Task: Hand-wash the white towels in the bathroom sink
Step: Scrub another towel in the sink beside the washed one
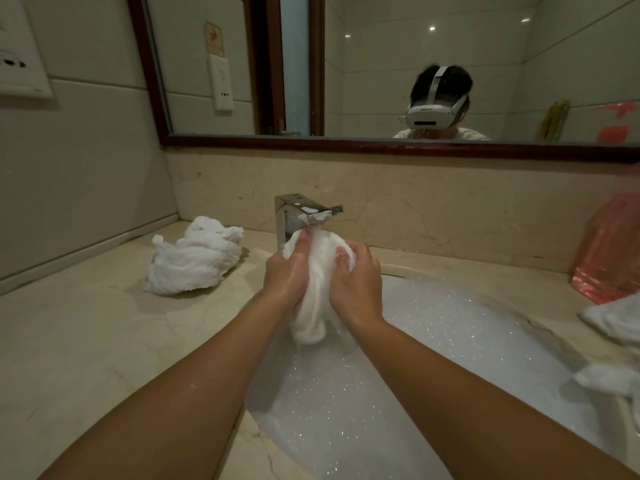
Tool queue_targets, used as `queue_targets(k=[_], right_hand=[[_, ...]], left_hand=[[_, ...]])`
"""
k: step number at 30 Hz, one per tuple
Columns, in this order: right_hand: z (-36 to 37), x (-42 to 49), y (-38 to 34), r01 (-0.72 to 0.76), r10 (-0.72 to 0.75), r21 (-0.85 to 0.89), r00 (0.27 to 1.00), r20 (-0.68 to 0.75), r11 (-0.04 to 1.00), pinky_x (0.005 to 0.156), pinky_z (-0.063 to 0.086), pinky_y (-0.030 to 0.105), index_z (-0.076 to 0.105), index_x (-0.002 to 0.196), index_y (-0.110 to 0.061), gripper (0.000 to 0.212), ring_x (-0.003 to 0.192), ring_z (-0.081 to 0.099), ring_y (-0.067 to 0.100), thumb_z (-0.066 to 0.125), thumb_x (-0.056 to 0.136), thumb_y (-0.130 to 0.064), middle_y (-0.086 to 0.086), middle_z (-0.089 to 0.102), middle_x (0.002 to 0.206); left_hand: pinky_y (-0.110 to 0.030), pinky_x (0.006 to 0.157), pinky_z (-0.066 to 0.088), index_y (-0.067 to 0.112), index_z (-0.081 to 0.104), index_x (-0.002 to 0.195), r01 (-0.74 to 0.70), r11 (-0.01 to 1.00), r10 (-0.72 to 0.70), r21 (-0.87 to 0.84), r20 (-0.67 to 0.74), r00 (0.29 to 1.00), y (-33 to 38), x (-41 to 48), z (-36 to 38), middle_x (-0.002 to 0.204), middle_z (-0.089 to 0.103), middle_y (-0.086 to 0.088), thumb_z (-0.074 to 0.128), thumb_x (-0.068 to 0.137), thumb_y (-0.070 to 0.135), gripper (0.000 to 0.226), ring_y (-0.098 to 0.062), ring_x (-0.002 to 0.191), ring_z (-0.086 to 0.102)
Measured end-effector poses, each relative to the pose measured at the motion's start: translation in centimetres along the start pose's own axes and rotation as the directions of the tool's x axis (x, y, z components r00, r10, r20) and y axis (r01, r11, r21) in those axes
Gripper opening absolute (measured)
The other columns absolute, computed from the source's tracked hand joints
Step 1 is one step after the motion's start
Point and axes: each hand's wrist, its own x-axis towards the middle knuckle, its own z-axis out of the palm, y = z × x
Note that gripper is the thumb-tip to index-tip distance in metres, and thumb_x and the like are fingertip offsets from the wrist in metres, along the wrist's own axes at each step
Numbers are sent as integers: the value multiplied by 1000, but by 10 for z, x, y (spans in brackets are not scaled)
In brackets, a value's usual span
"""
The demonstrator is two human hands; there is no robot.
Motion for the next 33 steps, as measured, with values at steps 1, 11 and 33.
queue_targets(k=[1,11,33], right_hand=[[0,0,0,-2,2,-1,1000,-1,1000,67,32,4,57,140,-28,32,88,49,-2,41,113,-37,3,53,136],[1,-3,-3,-4,5,-18,999,33,1000,65,32,7,52,144,-32,34,85,48,-3,37,114,-38,1,47,134],[3,-3,-7,-12,12,30,1000,-8,999,87,44,27,42,148,-21,40,109,52,13,41,113,-39,3,48,148]], left_hand=[[-34,77,58,24,69,102,-11,1000,11,8,3,1000,0,0,0,96,76,-2,54,98,66,44,-22,89,73],[-37,84,60,39,67,82,-145,978,144,151,16,989,0,-1,-2,91,74,7,56,99,61,30,-17,90,73],[-39,87,59,27,71,105,-107,983,109,149,-6,994,-1,3,-3,98,75,2,51,100,62,40,-19,93,72]])
